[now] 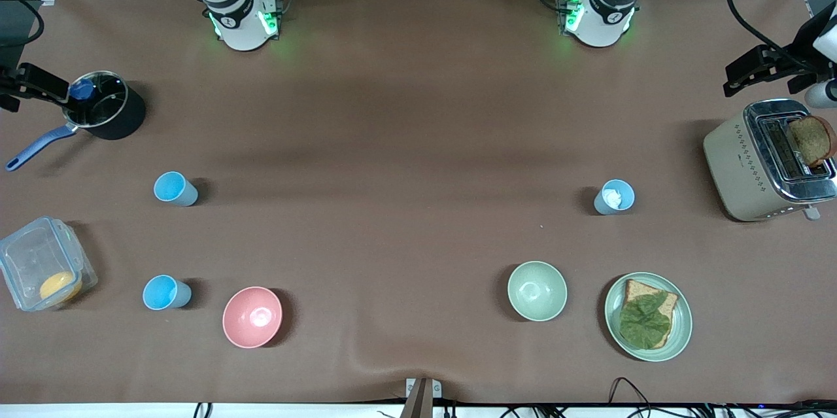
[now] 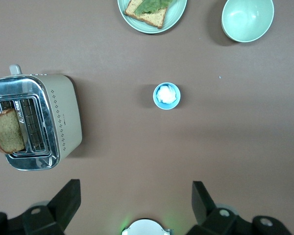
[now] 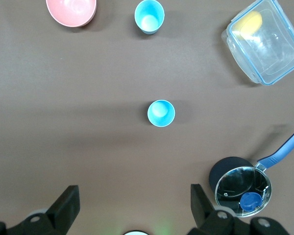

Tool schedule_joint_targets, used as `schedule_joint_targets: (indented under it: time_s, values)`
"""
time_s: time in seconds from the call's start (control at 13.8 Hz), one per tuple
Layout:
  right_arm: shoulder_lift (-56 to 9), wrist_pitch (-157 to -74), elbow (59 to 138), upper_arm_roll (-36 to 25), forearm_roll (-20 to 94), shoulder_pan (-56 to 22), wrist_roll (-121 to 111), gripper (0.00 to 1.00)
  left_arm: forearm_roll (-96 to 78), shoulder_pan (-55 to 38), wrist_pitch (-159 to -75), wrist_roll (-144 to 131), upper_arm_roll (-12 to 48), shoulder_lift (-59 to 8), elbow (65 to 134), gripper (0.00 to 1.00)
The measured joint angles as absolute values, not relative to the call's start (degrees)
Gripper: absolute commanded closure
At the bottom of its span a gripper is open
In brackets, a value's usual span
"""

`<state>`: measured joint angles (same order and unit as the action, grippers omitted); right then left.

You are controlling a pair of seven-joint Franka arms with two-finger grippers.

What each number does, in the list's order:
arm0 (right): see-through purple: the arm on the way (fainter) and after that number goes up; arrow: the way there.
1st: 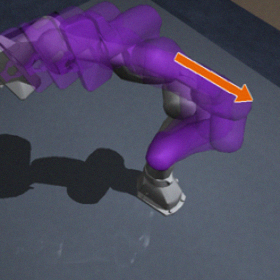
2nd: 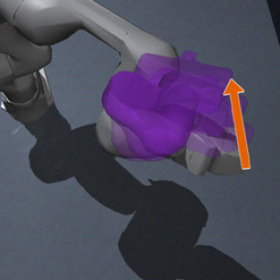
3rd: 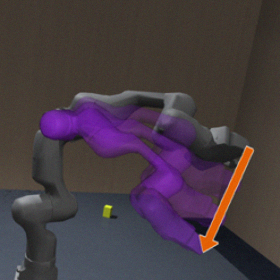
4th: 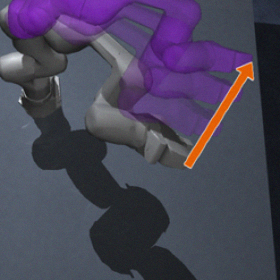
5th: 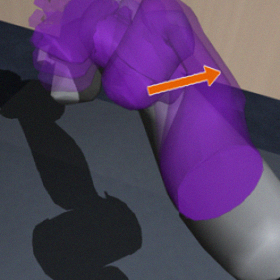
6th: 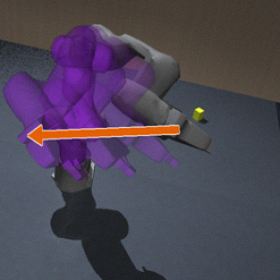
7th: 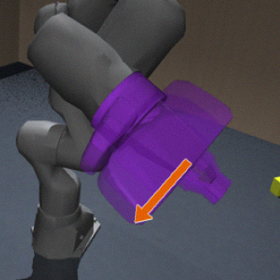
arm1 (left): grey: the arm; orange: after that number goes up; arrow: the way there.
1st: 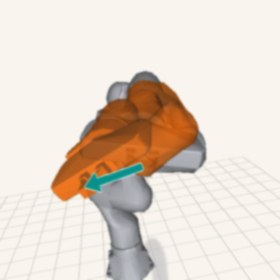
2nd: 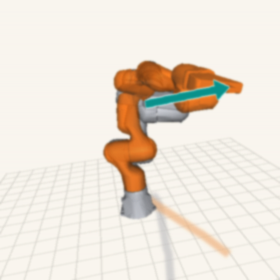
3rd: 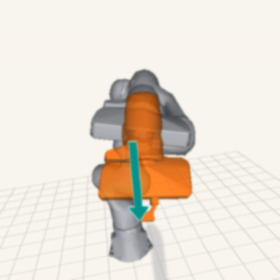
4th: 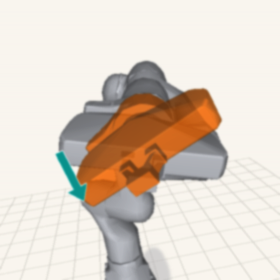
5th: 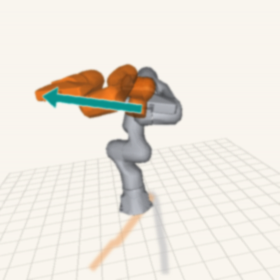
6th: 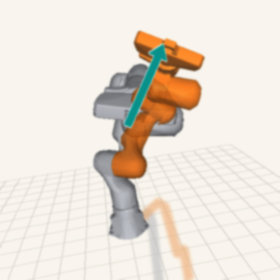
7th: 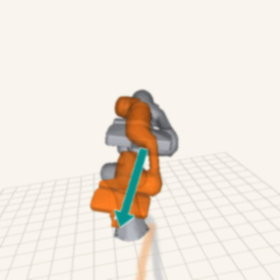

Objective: Stack blue cups with both arms
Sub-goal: 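Reach the right gripper and the left gripper toward two blue cups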

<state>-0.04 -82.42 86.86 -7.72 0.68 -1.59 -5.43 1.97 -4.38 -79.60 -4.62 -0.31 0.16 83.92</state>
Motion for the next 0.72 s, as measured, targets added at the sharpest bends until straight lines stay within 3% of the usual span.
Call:
schedule_joint_targets:
  time_s: [0.58, 0.72]
  values:
    - [-0.2, -82.2, 86.9, -7.7, 0.8, -1.6, -5.4, 0.0, 2.0, -4.4, -79.9, -4.6, -0.3, -0.1, 84.6, 0.0]
    - [-0.5, -82.1, 87.1, -7.7, 0.8, -1.6, -5.4, 0.0, 2.0, -4.4, -84.0, -4.6, -0.2, -1.3, 87.4, 0.0]
